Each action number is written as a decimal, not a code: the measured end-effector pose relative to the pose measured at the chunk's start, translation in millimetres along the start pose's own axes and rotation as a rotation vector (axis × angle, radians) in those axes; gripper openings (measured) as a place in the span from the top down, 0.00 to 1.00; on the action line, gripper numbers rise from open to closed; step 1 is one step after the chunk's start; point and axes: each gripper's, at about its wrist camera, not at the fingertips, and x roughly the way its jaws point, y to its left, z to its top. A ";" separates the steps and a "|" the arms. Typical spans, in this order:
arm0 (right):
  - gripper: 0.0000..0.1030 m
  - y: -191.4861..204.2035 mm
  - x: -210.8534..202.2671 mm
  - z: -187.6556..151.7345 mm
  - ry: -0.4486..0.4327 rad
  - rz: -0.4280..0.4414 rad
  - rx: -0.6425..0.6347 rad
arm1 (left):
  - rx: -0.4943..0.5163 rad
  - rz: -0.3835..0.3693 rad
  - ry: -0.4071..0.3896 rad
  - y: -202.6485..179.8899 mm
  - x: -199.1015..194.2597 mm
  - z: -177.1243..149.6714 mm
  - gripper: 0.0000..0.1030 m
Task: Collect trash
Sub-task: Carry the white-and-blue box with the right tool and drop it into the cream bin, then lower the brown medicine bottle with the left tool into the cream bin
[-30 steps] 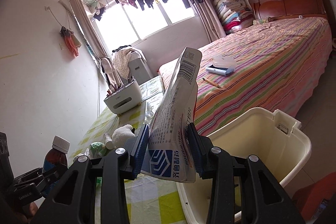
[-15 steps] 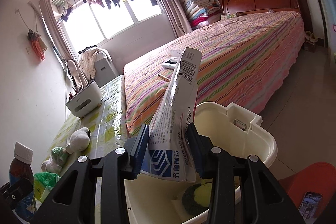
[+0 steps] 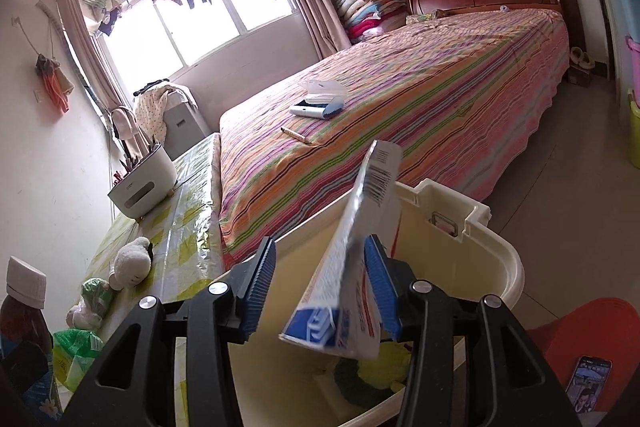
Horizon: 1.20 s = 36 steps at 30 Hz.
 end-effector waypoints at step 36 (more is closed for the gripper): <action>0.30 -82.0 -57.7 14.7 -0.282 0.124 0.439 | 0.051 -0.046 0.258 -59.0 135.3 47.9 0.59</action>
